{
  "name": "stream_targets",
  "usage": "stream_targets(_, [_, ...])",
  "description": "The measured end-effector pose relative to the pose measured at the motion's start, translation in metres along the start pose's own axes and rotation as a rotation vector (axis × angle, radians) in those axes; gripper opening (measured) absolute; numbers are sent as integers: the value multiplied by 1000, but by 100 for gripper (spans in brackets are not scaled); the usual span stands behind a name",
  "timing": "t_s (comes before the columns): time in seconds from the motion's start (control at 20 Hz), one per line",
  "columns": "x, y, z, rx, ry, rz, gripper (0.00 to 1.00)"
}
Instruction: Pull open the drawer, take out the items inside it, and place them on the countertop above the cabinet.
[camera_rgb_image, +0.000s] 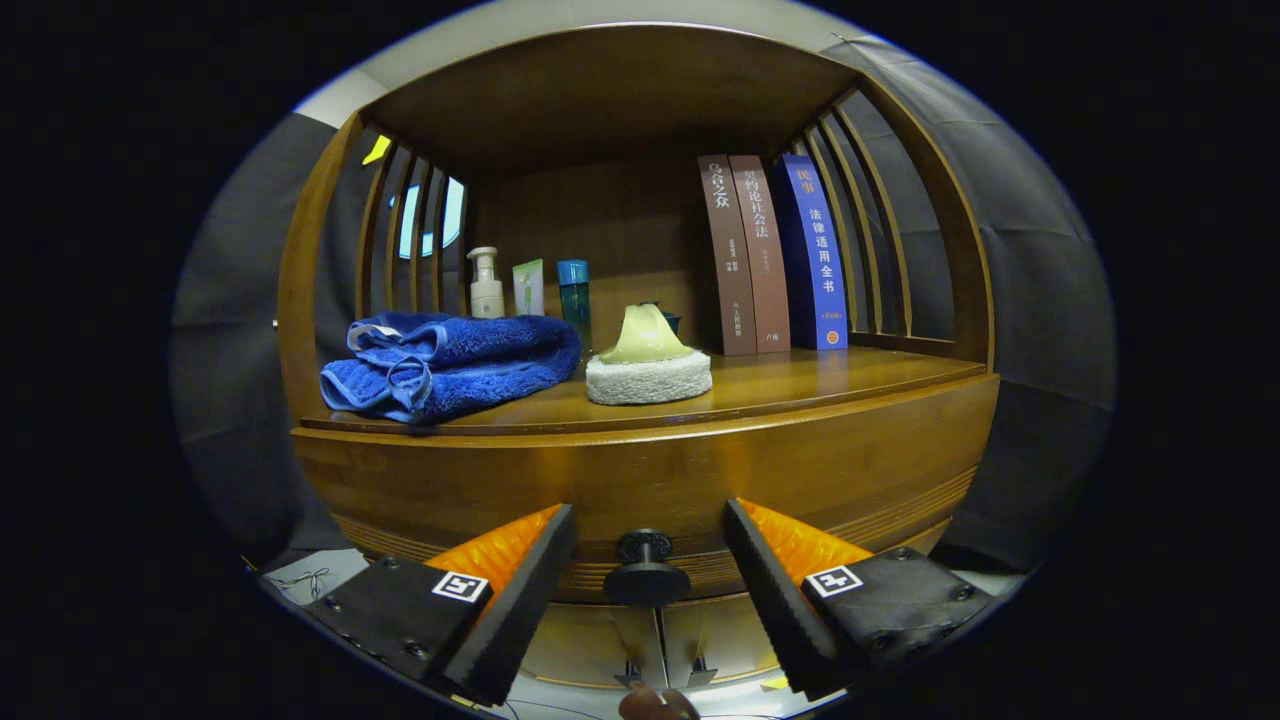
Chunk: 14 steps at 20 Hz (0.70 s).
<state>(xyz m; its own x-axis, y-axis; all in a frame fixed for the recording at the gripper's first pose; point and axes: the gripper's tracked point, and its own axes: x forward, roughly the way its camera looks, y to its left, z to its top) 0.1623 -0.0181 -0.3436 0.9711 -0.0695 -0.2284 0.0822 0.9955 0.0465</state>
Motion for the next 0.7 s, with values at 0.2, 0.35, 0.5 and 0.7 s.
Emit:
stream_targets(0.2, [0,0,0,-10,6,6,99])
stream_targets(0.35, [-6,-2,1,-13,20,7,99])
stream_targets(0.5, [-24,0,18,-37,-13,11,99])
stream_targets(0.7, [-61,2,56,-63,-25,10,99])
